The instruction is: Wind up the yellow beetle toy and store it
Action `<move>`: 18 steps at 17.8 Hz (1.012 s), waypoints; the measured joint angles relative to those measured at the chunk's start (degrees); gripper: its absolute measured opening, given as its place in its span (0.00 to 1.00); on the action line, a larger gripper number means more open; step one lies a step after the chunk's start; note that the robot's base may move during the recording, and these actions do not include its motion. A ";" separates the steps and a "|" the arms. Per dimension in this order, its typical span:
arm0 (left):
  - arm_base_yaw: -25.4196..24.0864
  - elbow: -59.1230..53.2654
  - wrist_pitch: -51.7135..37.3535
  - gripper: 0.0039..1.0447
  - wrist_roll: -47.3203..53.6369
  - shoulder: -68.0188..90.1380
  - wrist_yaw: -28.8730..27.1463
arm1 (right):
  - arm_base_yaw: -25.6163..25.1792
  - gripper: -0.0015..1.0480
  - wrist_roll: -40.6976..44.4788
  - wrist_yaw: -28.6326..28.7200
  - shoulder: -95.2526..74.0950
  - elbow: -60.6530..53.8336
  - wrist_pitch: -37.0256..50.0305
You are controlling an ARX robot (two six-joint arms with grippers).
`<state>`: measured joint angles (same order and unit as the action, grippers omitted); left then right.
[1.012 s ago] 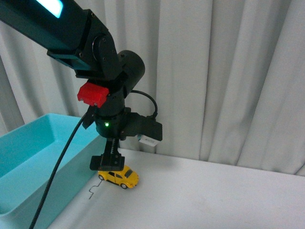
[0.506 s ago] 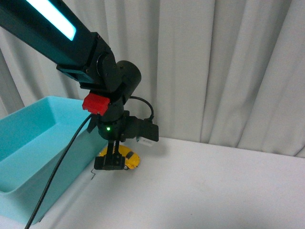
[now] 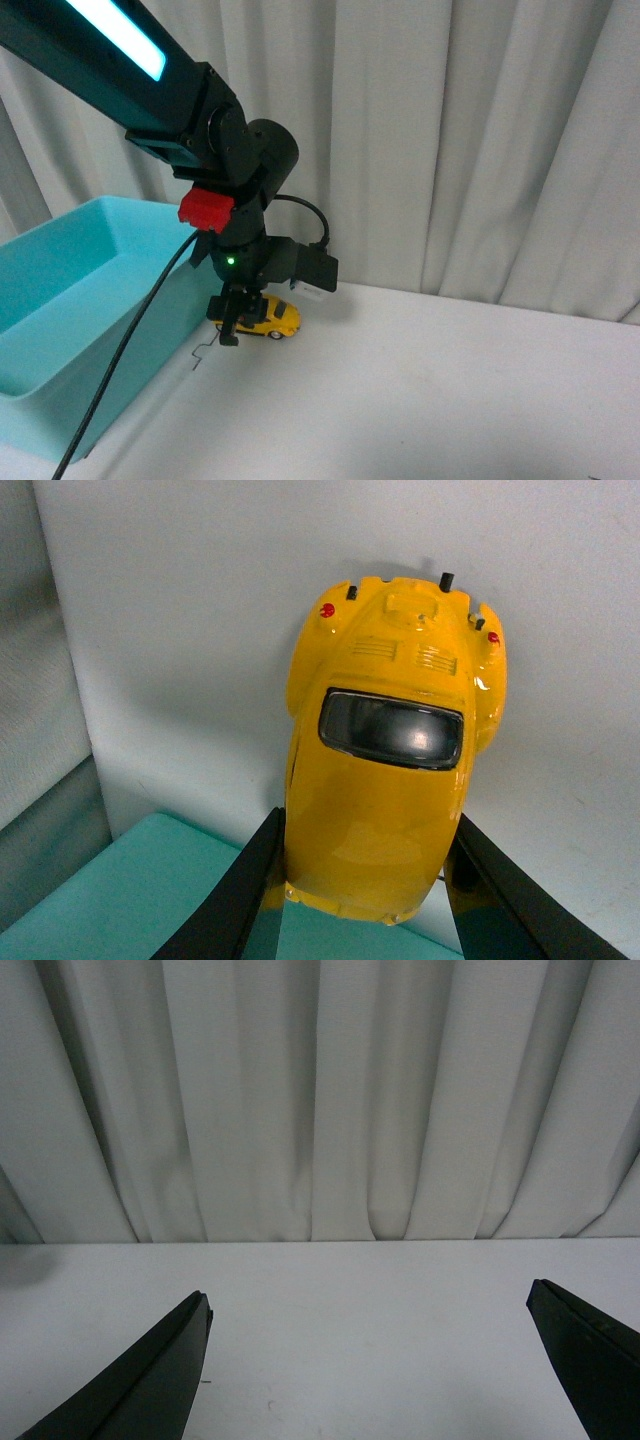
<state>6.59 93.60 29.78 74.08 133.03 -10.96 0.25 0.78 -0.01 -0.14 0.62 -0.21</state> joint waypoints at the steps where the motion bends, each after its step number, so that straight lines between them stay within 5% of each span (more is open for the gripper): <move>1: 0.37 0.00 0.50 0.38 1.14 -0.35 0.50 | 0.00 0.94 0.00 0.00 0.00 0.00 0.00; 5: 3.85 -0.79 8.09 0.36 16.68 -9.53 11.82 | 0.00 0.94 0.00 0.00 0.00 0.00 -0.02; 11: -1.29 5.20 8.68 0.36 4.57 -21.81 24.70 | 0.00 0.94 0.02 0.00 0.00 0.00 0.00; 18: -15.30 3.17 5.33 0.36 -21.88 -23.37 12.55 | 0.00 0.94 0.00 0.00 0.00 0.00 -0.02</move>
<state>-8.71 96.77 35.11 52.21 109.67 1.58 0.25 0.78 -0.01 -0.14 0.62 -0.23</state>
